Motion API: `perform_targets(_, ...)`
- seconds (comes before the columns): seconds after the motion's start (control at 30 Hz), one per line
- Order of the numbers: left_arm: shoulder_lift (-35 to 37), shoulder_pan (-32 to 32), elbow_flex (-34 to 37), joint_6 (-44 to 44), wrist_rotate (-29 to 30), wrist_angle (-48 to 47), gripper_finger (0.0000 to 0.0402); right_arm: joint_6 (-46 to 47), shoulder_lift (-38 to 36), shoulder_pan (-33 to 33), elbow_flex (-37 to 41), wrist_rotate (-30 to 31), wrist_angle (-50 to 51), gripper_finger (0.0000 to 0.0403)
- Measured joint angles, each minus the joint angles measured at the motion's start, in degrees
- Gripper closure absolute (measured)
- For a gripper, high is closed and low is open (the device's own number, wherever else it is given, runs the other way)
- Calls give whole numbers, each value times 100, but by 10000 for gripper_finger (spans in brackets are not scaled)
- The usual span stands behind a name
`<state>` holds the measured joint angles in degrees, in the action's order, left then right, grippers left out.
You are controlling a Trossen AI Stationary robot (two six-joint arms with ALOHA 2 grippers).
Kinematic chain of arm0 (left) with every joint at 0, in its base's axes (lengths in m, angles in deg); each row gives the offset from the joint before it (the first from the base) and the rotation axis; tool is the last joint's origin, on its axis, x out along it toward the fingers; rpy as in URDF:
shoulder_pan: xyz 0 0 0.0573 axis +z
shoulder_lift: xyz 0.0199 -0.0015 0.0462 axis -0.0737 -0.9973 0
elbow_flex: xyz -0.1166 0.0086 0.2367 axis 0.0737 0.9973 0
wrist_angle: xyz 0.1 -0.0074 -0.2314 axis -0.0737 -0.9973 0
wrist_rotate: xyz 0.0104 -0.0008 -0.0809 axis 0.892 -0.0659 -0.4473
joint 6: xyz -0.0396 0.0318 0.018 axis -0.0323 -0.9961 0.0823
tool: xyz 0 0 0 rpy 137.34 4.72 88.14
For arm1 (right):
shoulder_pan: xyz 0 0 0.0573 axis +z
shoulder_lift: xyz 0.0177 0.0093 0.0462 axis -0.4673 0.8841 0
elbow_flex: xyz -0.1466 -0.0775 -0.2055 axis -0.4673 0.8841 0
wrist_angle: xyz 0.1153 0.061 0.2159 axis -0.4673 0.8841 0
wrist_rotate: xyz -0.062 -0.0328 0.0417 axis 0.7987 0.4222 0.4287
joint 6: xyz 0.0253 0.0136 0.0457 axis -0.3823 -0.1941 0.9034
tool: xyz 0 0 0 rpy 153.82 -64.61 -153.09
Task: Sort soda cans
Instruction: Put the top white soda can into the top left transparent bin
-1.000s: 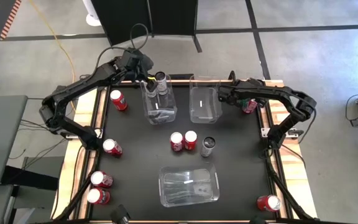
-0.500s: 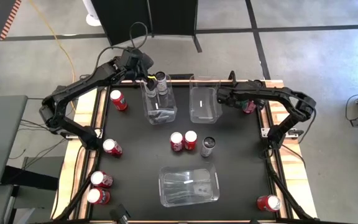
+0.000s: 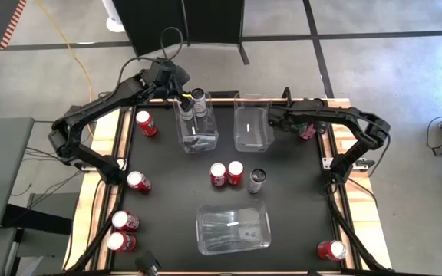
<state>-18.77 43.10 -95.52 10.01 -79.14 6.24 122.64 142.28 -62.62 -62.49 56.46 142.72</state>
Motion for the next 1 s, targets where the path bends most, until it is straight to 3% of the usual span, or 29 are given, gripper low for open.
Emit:
perform_targets(0.23, 0, 2, 2, -86, 0, -5, 93, -104, 0, -189, 0, -26, 9, 103)
perform_targets(0.53, 0, 2, 2, -136, 0, -17, 93, -638, 0, -554, 0, -184, -71, 57)
perform_targets(0.8, -1, 2, 2, -245, 33, -17, 93, -525, 0, -290, 0, -214, -96, 53)
perform_targets(1.0, 0, 2, 2, -270, 70, -17, 93, -372, 0, -101, 2, 93, -59, 53)
